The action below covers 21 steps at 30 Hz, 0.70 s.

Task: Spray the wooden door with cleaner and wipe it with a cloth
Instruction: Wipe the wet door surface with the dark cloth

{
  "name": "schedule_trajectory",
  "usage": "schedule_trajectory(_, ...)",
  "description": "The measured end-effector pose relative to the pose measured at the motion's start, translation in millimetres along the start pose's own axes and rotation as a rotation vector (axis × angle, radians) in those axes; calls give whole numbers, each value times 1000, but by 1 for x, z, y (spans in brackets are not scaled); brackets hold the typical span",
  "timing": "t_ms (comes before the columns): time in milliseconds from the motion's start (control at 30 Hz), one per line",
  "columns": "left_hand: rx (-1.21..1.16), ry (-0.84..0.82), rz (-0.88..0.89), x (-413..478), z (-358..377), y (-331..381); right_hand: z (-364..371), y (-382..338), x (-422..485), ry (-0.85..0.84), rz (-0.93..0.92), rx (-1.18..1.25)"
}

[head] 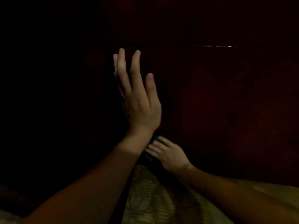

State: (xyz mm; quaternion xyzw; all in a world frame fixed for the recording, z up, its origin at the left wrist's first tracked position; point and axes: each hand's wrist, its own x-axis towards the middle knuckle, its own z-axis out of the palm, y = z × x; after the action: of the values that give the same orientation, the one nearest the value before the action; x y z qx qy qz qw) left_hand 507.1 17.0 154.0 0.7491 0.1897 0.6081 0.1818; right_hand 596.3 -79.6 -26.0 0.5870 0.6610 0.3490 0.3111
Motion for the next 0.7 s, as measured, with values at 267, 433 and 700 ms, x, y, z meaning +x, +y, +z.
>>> schedule_trajectory(267, 136, 25, -55, -3, 19, -5, 89, 14, -109, 152, -345, -752)
schedule_trajectory(433, 49, 54, -49, 4, 35, 12, 60, 97, -177, 281, 47, -445)
schedule_trajectory(700, 62, 138, 31, 18, 56, 32, -83, 272, -159, 397, 778, 90)
